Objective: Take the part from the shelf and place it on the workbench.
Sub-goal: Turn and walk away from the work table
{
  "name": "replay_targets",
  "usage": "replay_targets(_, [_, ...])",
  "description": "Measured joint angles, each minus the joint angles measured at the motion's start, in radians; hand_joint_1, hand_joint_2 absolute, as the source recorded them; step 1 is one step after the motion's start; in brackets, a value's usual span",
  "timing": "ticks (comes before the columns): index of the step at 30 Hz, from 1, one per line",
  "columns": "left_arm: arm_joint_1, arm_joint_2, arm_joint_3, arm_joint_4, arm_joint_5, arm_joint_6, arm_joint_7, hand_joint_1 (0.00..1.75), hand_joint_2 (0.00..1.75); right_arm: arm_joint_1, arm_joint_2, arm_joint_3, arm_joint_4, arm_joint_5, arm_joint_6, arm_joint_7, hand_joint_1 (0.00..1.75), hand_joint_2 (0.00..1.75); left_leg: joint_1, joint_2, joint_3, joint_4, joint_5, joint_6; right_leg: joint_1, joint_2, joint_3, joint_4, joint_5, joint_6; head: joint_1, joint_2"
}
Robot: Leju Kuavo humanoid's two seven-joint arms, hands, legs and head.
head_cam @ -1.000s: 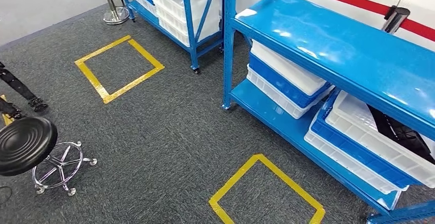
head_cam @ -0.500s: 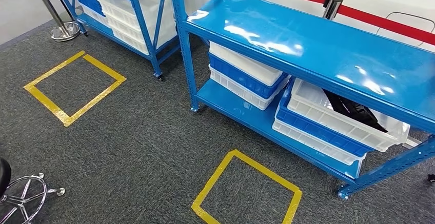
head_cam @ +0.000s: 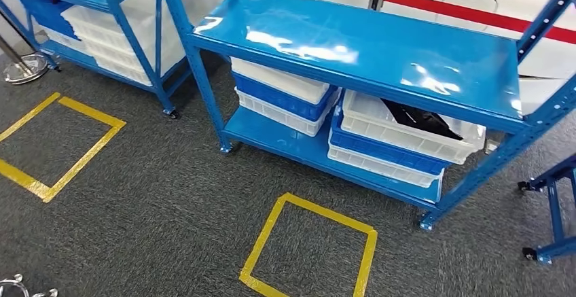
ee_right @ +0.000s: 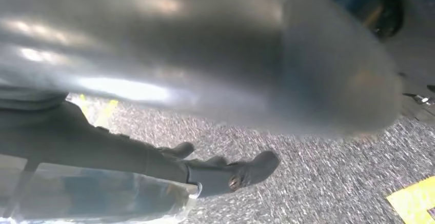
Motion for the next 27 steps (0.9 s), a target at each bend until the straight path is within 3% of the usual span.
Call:
replay_targets(1, [-0.002, 0.0, 0.0, 0.0, 0.0, 0.0, -0.001, 0.0, 0.0, 0.001, 0.0, 0.0, 0.0, 0.0, 0.0, 0.0, 0.0, 0.0, 0.004, 0.006, 0.005, -0.001, -0.002, -0.007, -0.001, 0.013, 0.0, 0.0, 0.001, -0.01, -0.002, 0.0])
replay_targets(2, [-0.005, 0.0, 0.0, 0.0, 0.0, 0.0, -0.002, 0.0, 0.0, 0.002, -0.001, 0.0, 0.0, 0.0, 0.0, 0.0, 0.0, 0.0, 0.008, -0.002, 0.007, 0.003, -0.008, -0.014, -0.002, 0.025, 0.0, -0.001, 0.001, -0.016, -0.003, 0.0])
replay_targets(4, [-0.007, -0.001, 0.0, 0.0, 0.0, -0.001, -0.005, 0.0, 0.0, 0.001, -0.002, 0.0, 0.0, 0.0, 0.0, 0.0, 0.0, 0.0, 0.015, -0.051, -0.011, 0.053, -0.05, -0.022, -0.004, 0.046, 0.005, -0.003, 0.005, -0.031, -0.005, 0.0])
replay_targets(6, [-0.003, -0.002, 0.0, 0.0, 0.0, -0.001, -0.007, 0.0, 0.0, 0.0, -0.001, 0.0, 0.0, 0.0, 0.0, 0.0, 0.0, 0.0, 0.016, -0.103, -0.067, 0.173, -0.116, -0.02, 0.003, 0.069, 0.003, -0.002, 0.007, -0.041, -0.008, 0.0])
replay_targets(7, [-0.001, -0.002, 0.0, 0.0, 0.0, -0.002, -0.008, 0.0, 0.0, 0.0, -0.001, 0.0, 0.0, 0.0, 0.0, 0.0, 0.0, 0.0, 0.015, -0.113, -0.097, 0.233, -0.138, -0.017, 0.008, 0.082, 0.003, -0.002, 0.008, -0.044, -0.008, 0.0])
replay_targets(8, [0.001, -0.002, 0.0, 0.0, 0.001, -0.002, -0.008, 0.0, 0.0, 0.0, -0.001, 0.0, 0.0, 0.0, 0.0, 0.0, 0.0, 0.0, 0.014, -0.118, -0.119, 0.269, -0.143, -0.013, 0.013, 0.097, 0.003, -0.002, 0.008, -0.046, -0.008, 0.0])
replay_targets(9, [0.002, -0.002, 0.0, 0.0, 0.001, -0.002, -0.009, 0.0, 0.0, 0.001, -0.001, 0.0, 0.0, 0.0, 0.0, 0.0, 0.0, 0.0, 0.013, -0.121, -0.124, 0.269, -0.127, -0.007, 0.017, 0.112, 0.003, -0.002, 0.009, -0.047, -0.008, 0.0])
replay_targets(10, [0.002, -0.002, 0.0, 0.0, 0.002, -0.003, -0.009, 0.0, 0.0, 0.002, -0.001, 0.0, 0.0, 0.0, 0.0, 0.0, 0.0, 0.0, 0.011, -0.126, -0.113, 0.233, -0.094, 0.001, 0.02, 0.127, 0.005, -0.002, 0.009, -0.048, -0.008, 0.0])
replay_targets(12, [0.002, -0.001, 0.0, 0.0, 0.002, -0.003, -0.01, 0.0, 0.0, 0.002, 0.0, 0.0, 0.0, 0.001, 0.0, 0.0, 0.0, 0.0, 0.006, -0.163, -0.061, 0.109, -0.024, 0.02, 0.023, 0.153, 0.006, -0.002, 0.011, -0.048, -0.007, 0.0])
replay_targets(14, [0.002, 0.001, 0.0, 0.0, 0.002, -0.003, -0.011, 0.0, 0.0, 0.001, 0.004, 0.0, 0.0, 0.002, 0.0, 0.0, 0.0, 0.0, -0.002, -0.196, -0.028, 0.032, 0.004, 0.033, 0.021, 0.174, 0.003, -0.002, 0.014, -0.044, -0.007, 0.0])
replay_targets(15, [0.001, 0.002, 0.0, 0.0, 0.003, -0.003, -0.011, 0.0, 0.0, 0.001, 0.006, 0.0, 0.0, 0.002, 0.0, 0.0, 0.0, 0.0, -0.006, -0.199, -0.024, 0.023, 0.002, 0.037, 0.018, 0.183, 0.001, -0.003, 0.016, -0.04, -0.008, 0.0])
replay_targets(17, [0.0, 0.003, 0.0, 0.0, 0.003, -0.003, -0.012, 0.0, 0.0, 0.003, 0.008, 0.0, 0.0, 0.002, 0.0, 0.0, 0.0, 0.0, -0.009, -0.176, -0.017, 0.005, 0.013, 0.043, 0.017, 0.192, -0.008, -0.005, 0.021, -0.031, -0.01, 0.0])
replay_targets(19, [-0.001, 0.002, 0.0, 0.0, 0.003, -0.003, -0.012, 0.0, 0.0, 0.003, 0.007, 0.0, 0.0, 0.002, 0.0, 0.0, 0.0, 0.0, -0.005, -0.149, -0.005, -0.023, 0.027, 0.048, 0.022, 0.147, -0.033, 0.029, 0.004, -0.029, -0.007, 0.0])
replay_targets(21, [0.001, 0.001, 0.0, 0.0, 0.003, -0.003, -0.012, 0.0, 0.0, 0.0, 0.005, 0.0, 0.0, 0.002, 0.0, 0.0, 0.0, 0.0, -0.004, -0.119, -0.001, -0.036, 0.033, 0.049, 0.02, 0.093, -0.085, 0.132, -0.045, -0.034, -0.003, 0.0])
replay_targets(23, [0.002, 0.001, 0.0, 0.0, 0.003, -0.003, -0.012, 0.0, 0.0, -0.001, 0.004, 0.0, 0.0, 0.002, 0.0, 0.0, 0.0, 0.0, -0.003, -0.087, -0.003, -0.036, 0.033, 0.049, 0.011, 0.08, -0.134, 0.235, -0.082, -0.027, 0.0, 0.0])
replay_targets(24, [0.003, 0.001, 0.0, 0.0, 0.003, -0.003, -0.012, 0.0, 0.0, 0.0, 0.002, 0.0, 0.0, 0.002, 0.0, 0.0, 0.0, 0.0, -0.001, -0.071, -0.003, -0.035, 0.032, 0.047, 0.004, 0.076, -0.136, 0.245, -0.08, -0.016, -0.001, 0.0])
replay_targets(25, [0.003, 0.0, 0.0, 0.0, 0.003, -0.003, -0.012, 0.0, 0.0, 0.0, 0.001, 0.0, 0.0, 0.002, -0.001, 0.0, 0.0, 0.0, 0.002, -0.057, -0.003, -0.033, 0.029, 0.043, -0.003, 0.069, -0.118, 0.218, -0.064, -0.002, 0.0, 0.0])
replay_targets(27, [0.003, -0.001, 0.0, 0.0, 0.003, -0.003, -0.012, 0.0, 0.0, 0.0, -0.002, 0.0, 0.0, 0.003, -0.001, 0.0, 0.0, 0.0, 0.007, -0.032, -0.003, -0.021, 0.02, 0.027, -0.014, 0.03, -0.044, 0.091, -0.021, 0.027, 0.002, 0.0])
